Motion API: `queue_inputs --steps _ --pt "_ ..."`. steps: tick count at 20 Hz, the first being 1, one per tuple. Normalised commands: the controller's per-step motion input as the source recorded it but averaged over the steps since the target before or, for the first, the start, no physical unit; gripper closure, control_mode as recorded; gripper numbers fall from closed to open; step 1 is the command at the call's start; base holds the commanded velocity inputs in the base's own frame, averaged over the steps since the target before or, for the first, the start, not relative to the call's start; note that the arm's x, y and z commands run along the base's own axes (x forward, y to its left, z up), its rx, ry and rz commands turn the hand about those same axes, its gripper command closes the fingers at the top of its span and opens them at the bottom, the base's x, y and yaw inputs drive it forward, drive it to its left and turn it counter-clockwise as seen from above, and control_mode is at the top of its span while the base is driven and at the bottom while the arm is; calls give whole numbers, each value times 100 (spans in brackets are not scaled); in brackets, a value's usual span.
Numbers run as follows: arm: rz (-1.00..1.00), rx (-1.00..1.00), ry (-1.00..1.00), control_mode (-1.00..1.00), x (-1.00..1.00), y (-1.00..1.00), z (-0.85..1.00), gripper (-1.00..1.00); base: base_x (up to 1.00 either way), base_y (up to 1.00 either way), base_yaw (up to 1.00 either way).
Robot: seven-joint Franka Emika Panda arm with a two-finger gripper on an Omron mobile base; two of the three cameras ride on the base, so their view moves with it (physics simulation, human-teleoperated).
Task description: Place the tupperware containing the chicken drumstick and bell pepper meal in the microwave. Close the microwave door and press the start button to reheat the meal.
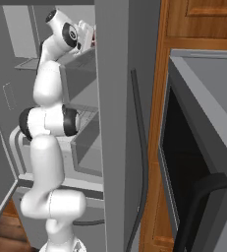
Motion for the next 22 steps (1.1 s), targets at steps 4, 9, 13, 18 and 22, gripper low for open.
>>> queue_inputs --steps 4,9,13,18,22 --pt "0 0 -23 -100 -92 -2 0 100 0 0 0" --pt "0 0 0 -100 -100 0 2 100 0 0 0" --pt "0 0 5 -100 -100 0 0 100 0 0 0" --pt "2 0 7 -100 -100 0 0 100 0 0 0" --pt "10 0 6 -100 -100 11 -6 100 0 0 0"
